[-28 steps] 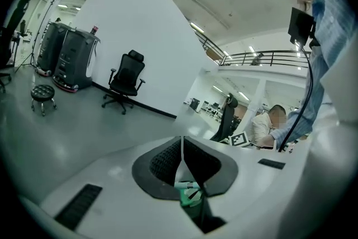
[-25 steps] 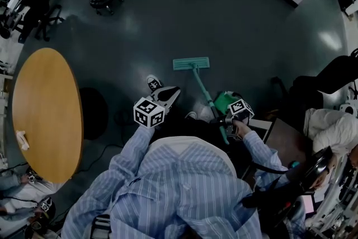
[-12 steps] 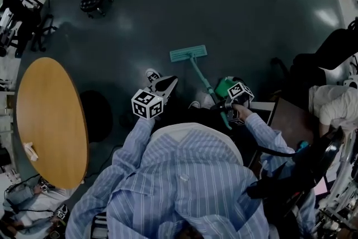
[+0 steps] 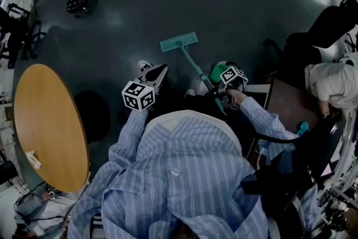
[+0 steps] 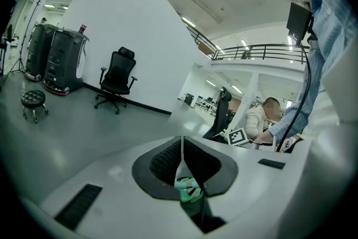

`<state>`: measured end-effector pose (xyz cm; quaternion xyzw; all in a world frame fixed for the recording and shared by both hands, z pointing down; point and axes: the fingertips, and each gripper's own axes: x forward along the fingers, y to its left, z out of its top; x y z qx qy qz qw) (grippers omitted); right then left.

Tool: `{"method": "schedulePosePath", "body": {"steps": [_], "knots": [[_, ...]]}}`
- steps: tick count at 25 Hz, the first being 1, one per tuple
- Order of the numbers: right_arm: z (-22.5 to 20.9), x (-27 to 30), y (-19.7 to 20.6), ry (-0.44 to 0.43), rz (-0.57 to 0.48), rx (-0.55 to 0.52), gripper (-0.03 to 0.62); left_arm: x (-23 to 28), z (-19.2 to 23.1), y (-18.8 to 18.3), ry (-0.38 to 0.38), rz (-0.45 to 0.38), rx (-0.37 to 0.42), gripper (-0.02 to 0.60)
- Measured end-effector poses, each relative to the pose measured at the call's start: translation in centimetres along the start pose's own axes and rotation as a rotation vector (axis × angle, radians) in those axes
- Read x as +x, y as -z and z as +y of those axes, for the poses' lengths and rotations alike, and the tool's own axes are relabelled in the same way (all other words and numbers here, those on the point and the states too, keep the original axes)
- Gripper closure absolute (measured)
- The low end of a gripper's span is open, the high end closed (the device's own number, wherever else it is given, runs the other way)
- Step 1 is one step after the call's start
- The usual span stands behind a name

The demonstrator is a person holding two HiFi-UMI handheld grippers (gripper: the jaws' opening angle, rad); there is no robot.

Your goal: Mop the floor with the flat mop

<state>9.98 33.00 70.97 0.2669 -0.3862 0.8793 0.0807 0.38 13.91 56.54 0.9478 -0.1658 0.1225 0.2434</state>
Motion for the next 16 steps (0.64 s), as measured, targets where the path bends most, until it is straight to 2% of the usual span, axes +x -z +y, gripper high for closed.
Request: {"method": "schedulePosePath", "body": {"steps": [4,16], "knots": [[0.8,-0.2,0.3,-0.029,-0.018,0.024,0.543,0.0,0.0,0.0,0.006,0.003,-0.003,0.566],[1.4,-0.5,0.8,-0.029,-0.026,0.031,0.543,-0.4,0.1,-0.4,0.008,-0.009,-0.017,0.566]]}}
